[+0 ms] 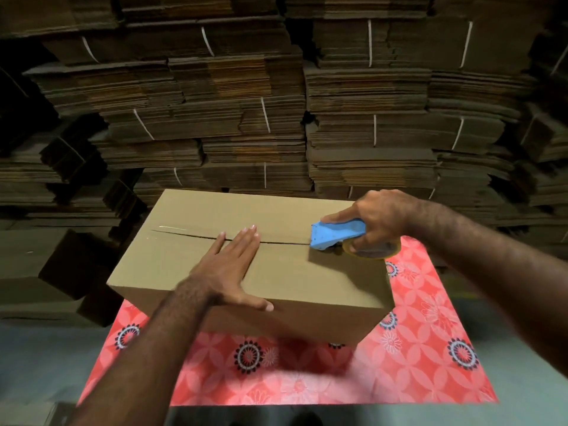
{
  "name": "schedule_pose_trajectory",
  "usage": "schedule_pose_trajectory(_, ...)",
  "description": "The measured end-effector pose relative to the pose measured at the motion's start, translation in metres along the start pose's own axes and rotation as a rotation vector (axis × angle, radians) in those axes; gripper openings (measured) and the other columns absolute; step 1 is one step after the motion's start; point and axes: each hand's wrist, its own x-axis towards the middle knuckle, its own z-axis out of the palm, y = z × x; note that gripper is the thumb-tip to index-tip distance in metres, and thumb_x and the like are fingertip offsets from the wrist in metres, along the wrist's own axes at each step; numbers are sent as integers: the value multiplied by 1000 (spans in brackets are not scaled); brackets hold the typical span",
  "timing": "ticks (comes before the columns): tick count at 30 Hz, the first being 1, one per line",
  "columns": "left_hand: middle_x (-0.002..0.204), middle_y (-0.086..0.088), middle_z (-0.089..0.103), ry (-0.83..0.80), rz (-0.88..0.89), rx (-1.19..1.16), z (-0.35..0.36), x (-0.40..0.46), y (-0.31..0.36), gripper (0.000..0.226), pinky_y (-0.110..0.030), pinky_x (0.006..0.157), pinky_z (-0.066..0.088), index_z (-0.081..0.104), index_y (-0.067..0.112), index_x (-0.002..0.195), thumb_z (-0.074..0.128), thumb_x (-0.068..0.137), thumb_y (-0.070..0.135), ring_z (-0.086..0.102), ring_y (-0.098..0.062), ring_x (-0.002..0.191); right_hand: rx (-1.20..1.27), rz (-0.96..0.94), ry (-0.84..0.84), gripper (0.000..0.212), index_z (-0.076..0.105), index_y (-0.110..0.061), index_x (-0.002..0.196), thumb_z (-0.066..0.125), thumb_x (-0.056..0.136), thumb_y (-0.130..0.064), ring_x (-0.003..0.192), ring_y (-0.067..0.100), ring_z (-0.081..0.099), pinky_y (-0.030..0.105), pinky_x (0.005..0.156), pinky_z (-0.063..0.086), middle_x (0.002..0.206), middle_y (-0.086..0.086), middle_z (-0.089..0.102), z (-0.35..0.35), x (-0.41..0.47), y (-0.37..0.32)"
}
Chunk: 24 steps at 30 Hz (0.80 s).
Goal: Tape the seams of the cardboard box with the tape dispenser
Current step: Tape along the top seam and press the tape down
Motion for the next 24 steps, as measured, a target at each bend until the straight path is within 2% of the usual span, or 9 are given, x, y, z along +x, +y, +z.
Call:
schedule_pose_trajectory(4, 157, 3, -38, -21, 3, 16, 0, 1, 0, 146, -49, 120, -15, -25, 16, 152, 30, 50, 106, -34, -9, 144, -17, 64, -46, 68, 22, -67, 143, 54, 83, -69, 83, 9, 54, 31, 70, 48, 86, -20, 49, 13, -41, 36)
schedule_pose_trajectory(8, 157, 2, -38, -21, -4, 21, -1, 3, 1, 147, -49, 120, -15, -25, 15, 152, 27, 50, 107, -35, -10, 143, -39, 114, -47, 70, 21, -68, 142, 53, 81, -72, 91, 10, 59, 32, 74, 54, 109, -14, 63, 33, -59, 50)
schedule_pose_trajectory(12, 156, 0, -39, -12, -3, 24, -4, 1, 3, 147, -48, 121, -15, -26, 14, 152, 26, 50, 108, -35, -14, 144, -18, 77, -19, 69, 25, -65, 143, 56, 82, -67, 95, 11, 59, 33, 76, 54, 119, -14, 61, 39, -53, 51)
schedule_pose_trajectory(15, 157, -4, -37, 24, 5, 8, -9, 1, 19, 149, -51, 120, -14, -24, 11, 152, 24, 50, 108, -33, -18, 145, 19, 79, -6, 68, 28, -63, 143, 59, 82, -65, 94, 11, 59, 35, 80, 55, 121, -13, 62, 44, -53, 53)
schedule_pose_trajectory(17, 159, -6, -33, 60, 71, 8, -14, 8, 44, 149, -51, 121, -13, -19, 10, 154, 27, 51, 107, -29, -19, 147, 12, 66, 41, 68, 29, -63, 143, 59, 82, -64, 95, 13, 60, 35, 79, 54, 120, -12, 63, 46, -51, 48)
schedule_pose_trajectory(20, 163, -9, -22, 123, 174, -2, -17, 30, 85, 150, -52, 122, -7, -9, 6, 156, 32, 51, 106, -20, -19, 150, -19, 58, 72, 67, 30, -62, 144, 60, 83, -62, 96, 14, 61, 31, 72, 50, 118, -12, 64, 45, -44, 44)
schedule_pose_trajectory(24, 163, -7, -23, 104, 161, -10, -12, 47, 96, 148, -49, 123, -7, -10, 8, 156, 34, 53, 104, -22, -17, 150, 0, 56, 34, 69, 29, -60, 145, 61, 84, -63, 91, 11, 59, 28, 68, 47, 114, -12, 64, 43, -39, 46)
